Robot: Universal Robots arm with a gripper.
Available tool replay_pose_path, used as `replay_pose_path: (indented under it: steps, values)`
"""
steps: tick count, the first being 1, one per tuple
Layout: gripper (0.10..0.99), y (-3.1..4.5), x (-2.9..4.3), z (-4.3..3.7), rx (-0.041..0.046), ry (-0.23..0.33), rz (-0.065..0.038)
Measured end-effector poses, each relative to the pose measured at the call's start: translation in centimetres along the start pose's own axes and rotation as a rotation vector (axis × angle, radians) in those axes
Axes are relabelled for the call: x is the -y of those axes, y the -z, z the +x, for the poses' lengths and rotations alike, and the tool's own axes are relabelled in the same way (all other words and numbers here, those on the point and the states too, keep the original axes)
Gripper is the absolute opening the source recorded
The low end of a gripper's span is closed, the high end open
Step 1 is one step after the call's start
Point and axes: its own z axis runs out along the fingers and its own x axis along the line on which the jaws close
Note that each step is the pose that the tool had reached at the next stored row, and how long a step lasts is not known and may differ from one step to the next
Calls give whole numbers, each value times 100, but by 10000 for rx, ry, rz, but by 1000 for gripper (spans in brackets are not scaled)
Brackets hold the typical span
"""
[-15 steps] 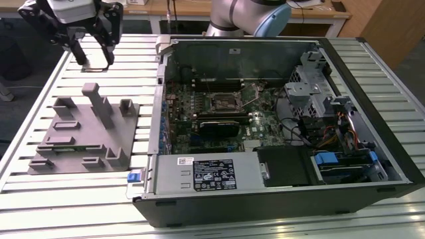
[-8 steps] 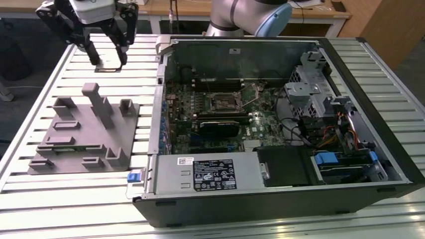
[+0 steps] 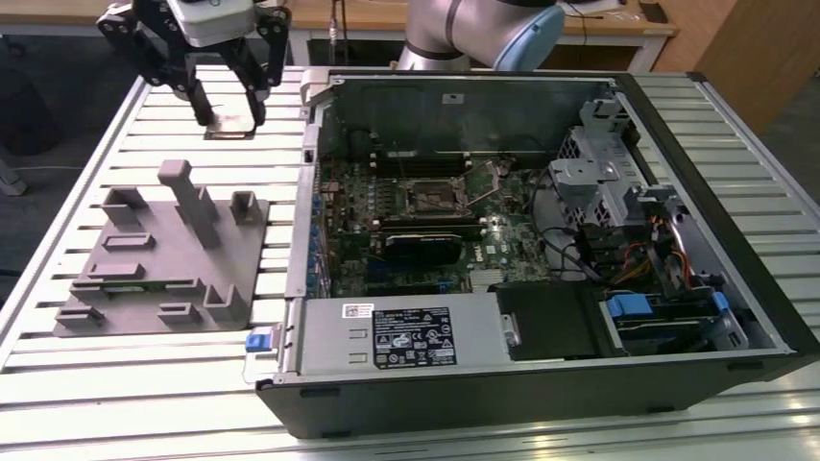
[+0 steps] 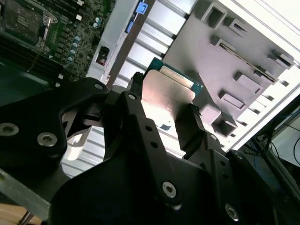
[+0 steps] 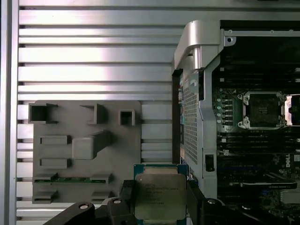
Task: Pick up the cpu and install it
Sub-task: 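Pick up the cpu and move it towards the insertion slot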
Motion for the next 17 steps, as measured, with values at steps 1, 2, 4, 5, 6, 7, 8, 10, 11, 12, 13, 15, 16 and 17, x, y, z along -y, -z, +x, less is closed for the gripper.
replay_pose_path:
  steps: [1,2,4,5,6,7,8,10,11,12,13,15,16,17]
  values:
    - [529,0,0,-27,-1,0,0]
    - [529,-1,-1,-53,0,0,0]
    - [529,-2,-2,-102,0,-1,0]
    - [529,-2,-2,-126,1,-1,-1]
    - [529,-3,-3,-150,1,-1,-1]
    - [529,-3,-3,-178,0,0,0]
    - [529,-4,-4,-207,1,0,-1]
    - [529,-5,-5,-265,0,0,-1]
    - [529,-5,-5,-296,0,-1,0]
    - [529,-6,-6,-323,0,-1,0]
    - [529,-7,-7,-348,0,-1,0]
    - [529,-9,-8,-394,1,0,-1]
    - [529,-9,-8,-417,0,0,0]
    - [529,-10,-9,-440,1,0,-1]
